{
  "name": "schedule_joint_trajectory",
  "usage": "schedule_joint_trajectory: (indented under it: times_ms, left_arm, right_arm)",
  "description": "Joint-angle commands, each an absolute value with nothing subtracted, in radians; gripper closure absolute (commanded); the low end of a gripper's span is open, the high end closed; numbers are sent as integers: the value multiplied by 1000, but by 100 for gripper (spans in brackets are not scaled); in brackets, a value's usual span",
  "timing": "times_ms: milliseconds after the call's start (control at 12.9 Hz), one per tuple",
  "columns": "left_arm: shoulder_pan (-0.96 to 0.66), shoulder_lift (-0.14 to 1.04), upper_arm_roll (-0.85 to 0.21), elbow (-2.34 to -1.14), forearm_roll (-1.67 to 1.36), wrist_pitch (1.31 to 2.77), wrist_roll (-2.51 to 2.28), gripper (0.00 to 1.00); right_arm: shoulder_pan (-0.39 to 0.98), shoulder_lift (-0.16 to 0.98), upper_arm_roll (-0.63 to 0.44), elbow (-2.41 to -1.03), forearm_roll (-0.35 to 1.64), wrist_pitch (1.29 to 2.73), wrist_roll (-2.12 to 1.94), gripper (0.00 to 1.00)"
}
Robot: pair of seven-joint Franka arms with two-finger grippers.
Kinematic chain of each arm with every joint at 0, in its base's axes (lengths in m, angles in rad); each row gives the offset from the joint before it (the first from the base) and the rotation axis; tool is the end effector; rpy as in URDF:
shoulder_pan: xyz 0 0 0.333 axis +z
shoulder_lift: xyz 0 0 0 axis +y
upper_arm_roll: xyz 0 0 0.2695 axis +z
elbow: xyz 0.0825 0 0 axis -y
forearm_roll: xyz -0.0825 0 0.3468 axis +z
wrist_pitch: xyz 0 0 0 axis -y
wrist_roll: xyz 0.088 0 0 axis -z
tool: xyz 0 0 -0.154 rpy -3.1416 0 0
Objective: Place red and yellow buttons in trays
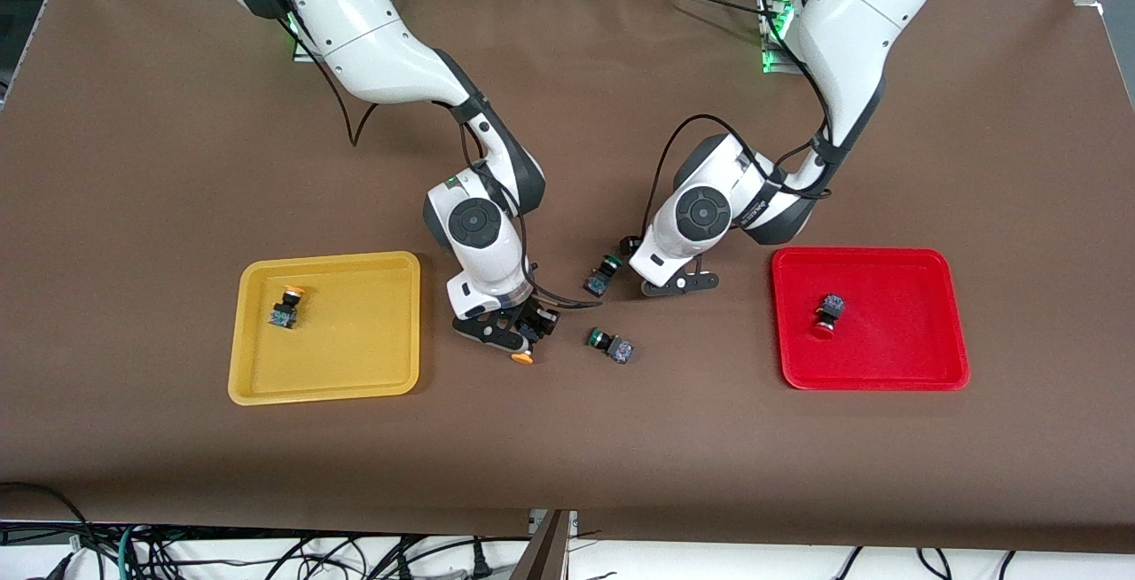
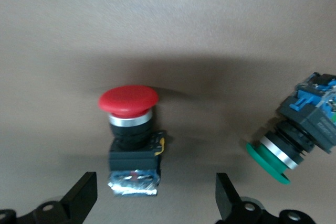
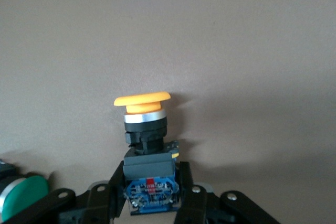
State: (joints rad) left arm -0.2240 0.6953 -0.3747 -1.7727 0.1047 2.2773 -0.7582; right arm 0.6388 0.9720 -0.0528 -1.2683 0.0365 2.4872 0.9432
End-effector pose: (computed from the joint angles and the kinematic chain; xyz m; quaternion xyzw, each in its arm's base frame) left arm 0.4843 -0.3259 0.1246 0.9913 0.0738 -0.1065 0.0216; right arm 0.5911 0.4030 0.1390 -0.9767 0.1752 -0.0945 0.0803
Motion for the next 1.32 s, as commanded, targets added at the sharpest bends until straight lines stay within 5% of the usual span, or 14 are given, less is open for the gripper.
schedule_joint_trajectory:
  times_ms: [0,77,155,542,852,1239]
  left_arm:
    - [-215,686,-367,-1815,143,2339,-765,63]
    - [-213,683,-367,-1813,144,2339,-765,88]
    - [-213,678,-365,-1810,143,2335,-764,100]
    - [-152,582,-362,-1776,158,2085,-682,100]
    - [19,494,-362,-1770,221,1872,-357,91]
    - [279,509,-365,-1773,406,1871,44,91]
  right_arm:
    - [611,886,-74,-1258,34,2316,867,100]
    - [576,850,-74,-1259,43,2254,792,100]
    - [537,826,-71,-1261,46,2190,720,100]
    - [375,762,-74,-1279,103,1997,376,100]
    - [304,761,-72,-1374,106,1996,264,100]
    - [302,707,-74,-1575,106,2086,265,100]
